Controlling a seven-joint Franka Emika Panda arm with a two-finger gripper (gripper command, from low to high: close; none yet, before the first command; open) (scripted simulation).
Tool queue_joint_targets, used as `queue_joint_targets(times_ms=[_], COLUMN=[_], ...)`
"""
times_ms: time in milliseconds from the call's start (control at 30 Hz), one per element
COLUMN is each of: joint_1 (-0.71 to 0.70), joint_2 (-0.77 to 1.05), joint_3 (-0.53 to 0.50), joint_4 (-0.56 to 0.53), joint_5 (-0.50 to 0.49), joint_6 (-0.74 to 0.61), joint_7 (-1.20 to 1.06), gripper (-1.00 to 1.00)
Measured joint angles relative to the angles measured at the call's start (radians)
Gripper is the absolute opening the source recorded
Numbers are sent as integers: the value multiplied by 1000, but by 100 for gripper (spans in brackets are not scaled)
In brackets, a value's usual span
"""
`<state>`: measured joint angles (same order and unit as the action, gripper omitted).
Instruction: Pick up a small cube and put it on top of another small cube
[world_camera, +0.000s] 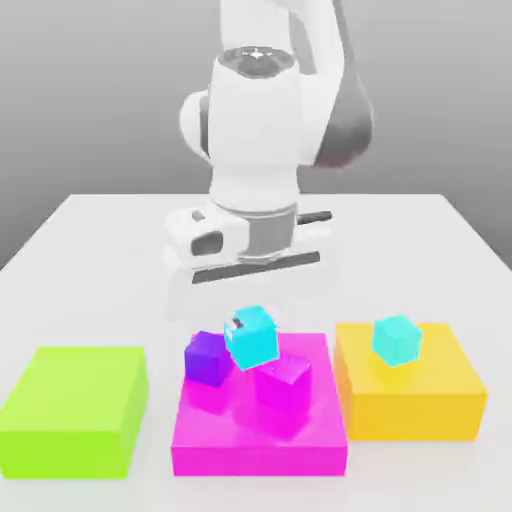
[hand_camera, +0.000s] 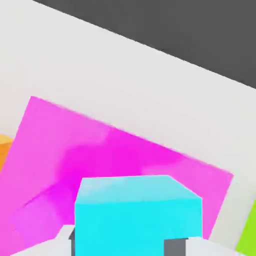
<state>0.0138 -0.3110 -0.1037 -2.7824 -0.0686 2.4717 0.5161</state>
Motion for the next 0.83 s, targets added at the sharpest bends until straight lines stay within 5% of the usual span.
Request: queue_joint_targets(times_ms=[167,367,400,633,833], joint_1=[-103,-109,-109,-109,-118], joint_2=[-145,36,58,56,-137], joint_3=[-18,-27,-28,-28,-16], joint_4=[-145,-188,-191,-191,-164], joint_5=[-15,-10,-10,-11,-17], joint_6=[1,224,249,247,28], joint_7=[98,103,103,103,109], gripper=[-100,-100,100,100,100])
